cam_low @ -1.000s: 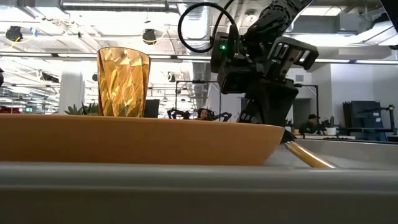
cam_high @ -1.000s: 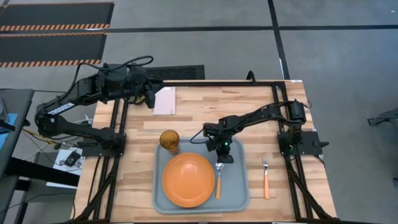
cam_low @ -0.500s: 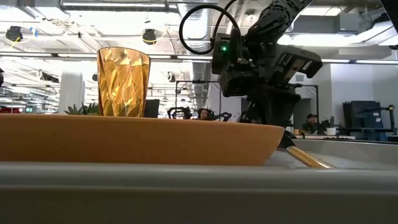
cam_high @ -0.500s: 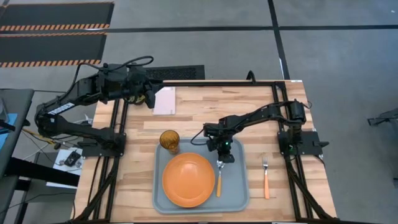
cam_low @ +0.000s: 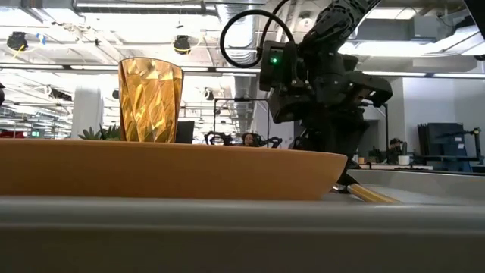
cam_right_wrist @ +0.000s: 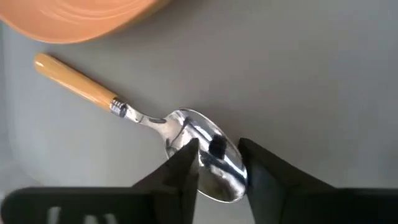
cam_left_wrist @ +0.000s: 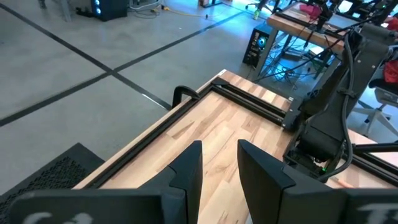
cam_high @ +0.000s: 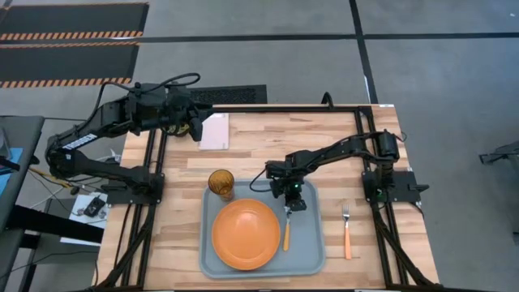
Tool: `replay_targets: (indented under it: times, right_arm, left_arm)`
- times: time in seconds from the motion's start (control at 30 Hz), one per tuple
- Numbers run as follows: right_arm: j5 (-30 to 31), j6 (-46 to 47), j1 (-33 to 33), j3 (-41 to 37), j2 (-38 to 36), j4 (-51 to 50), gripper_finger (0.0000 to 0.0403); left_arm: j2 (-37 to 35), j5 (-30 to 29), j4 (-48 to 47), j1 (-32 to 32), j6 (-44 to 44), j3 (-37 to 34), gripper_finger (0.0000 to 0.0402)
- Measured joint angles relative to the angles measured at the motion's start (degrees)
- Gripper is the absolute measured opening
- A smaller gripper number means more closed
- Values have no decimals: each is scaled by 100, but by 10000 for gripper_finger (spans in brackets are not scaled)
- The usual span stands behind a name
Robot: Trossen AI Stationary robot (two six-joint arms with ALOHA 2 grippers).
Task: Pick and place plate/cup/fork/spoon on tray
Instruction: Put the orange spoon on the gray tray to the right of the orange plate
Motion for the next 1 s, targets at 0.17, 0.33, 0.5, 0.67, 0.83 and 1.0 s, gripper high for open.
replay_targets:
  times: [0.17,0.33,0.5,0.67,0.83,1.0]
  right_arm:
    - [169,4,93,88,-42,-125,180]
    - [536,6,223,473,-42,-368,192]
    - [857,81,319,855,-42,-786,190]
    - [931,920,518,865,-167,-784,142]
    - [1342,1935,1013,321,-806,317,18]
    - [2081,3161,1546,-320,-1156,1011,12]
  left_arm:
    - [2,-1,-2,0,2,0,86]
    - [2,0,-2,0,2,0,86]
    - [2,2,-61,0,2,0,86]
    - [2,68,-122,0,2,0,86]
    - [2,116,-119,-2,2,0,86]
    - [2,111,-85,-2,109,0,70]
